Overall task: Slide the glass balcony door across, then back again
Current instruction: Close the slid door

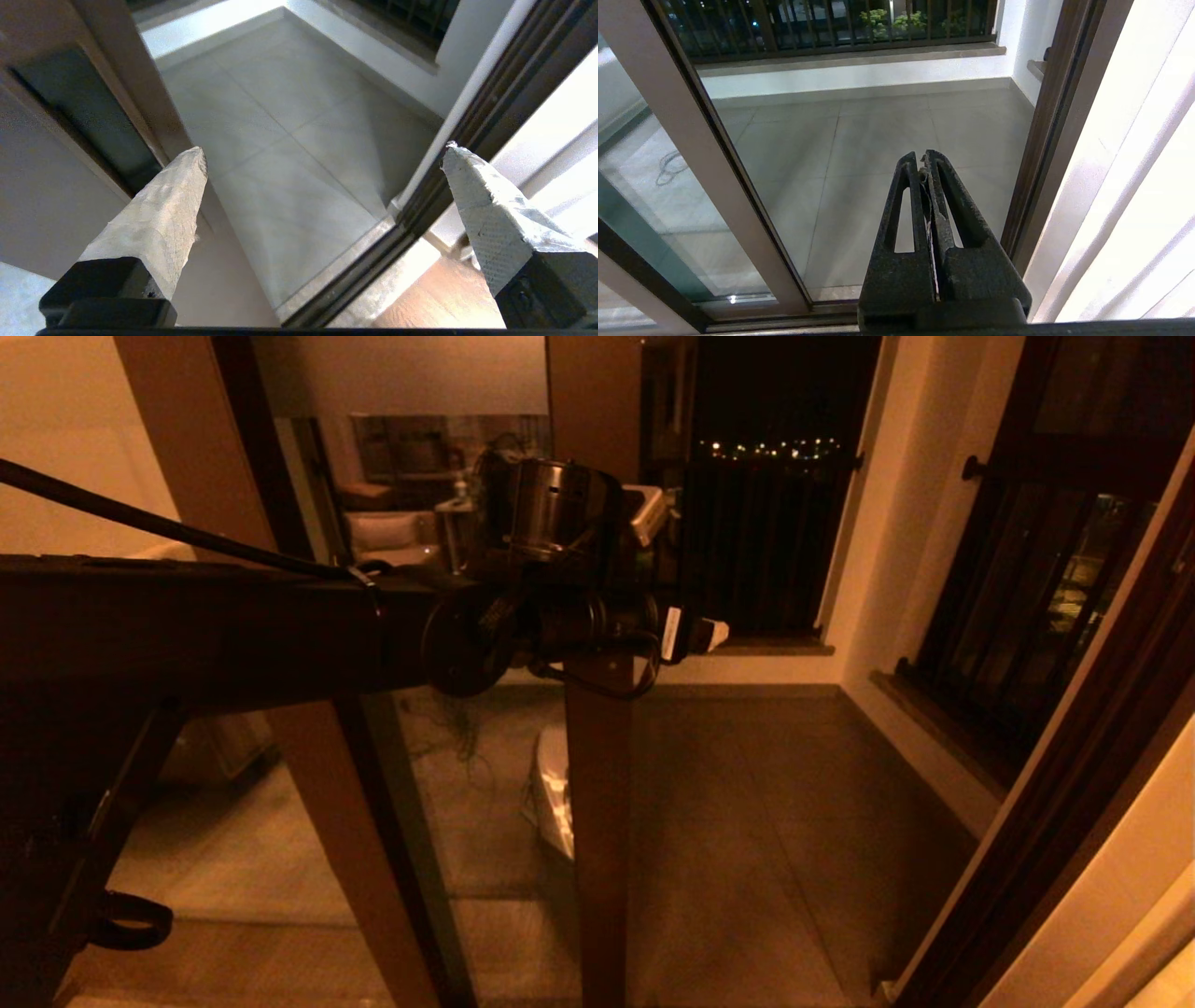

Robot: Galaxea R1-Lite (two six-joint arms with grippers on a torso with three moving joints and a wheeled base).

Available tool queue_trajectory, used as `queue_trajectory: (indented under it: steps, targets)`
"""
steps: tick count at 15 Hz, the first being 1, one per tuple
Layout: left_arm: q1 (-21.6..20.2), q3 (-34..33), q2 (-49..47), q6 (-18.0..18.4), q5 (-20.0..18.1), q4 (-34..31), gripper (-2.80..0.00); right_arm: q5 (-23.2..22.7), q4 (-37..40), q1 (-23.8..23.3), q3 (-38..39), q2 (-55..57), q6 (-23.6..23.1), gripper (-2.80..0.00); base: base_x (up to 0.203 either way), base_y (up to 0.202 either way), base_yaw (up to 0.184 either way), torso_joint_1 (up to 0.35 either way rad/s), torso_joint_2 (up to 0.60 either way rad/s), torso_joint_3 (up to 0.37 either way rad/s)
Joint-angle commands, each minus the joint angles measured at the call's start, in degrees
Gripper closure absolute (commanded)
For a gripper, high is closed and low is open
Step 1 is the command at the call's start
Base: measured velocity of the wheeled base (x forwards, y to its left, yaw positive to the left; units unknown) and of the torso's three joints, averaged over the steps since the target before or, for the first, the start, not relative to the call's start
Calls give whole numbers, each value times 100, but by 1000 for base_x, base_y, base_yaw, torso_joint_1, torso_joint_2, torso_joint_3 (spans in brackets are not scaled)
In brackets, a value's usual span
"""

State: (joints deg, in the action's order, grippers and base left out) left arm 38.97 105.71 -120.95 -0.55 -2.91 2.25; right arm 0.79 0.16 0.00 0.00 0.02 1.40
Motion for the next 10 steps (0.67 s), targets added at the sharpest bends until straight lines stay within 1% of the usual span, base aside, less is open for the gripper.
queue_trajectory:
  steps: [1, 3, 6, 10]
  targets:
    - [40, 175, -99, 1, 1, -1, -280, 0, 2, 0, 0, 6, 0, 0, 0, 0, 0, 0, 0, 0]
    - [127, 283, -193, 2, 1, -5, -280, 0, 2, 0, 0, 6, 0, 0, 0, 0, 0, 0, 0, 0]
    - [128, 266, -192, 2, 1, -14, -280, 0, 2, 0, 0, -2, 0, 0, 0, 0, 0, 0, 0, 0]
    - [168, 90, 49, -5, 4, -39, -280, 0, 2, 0, 0, 6, 0, 0, 0, 0, 0, 0, 0, 0]
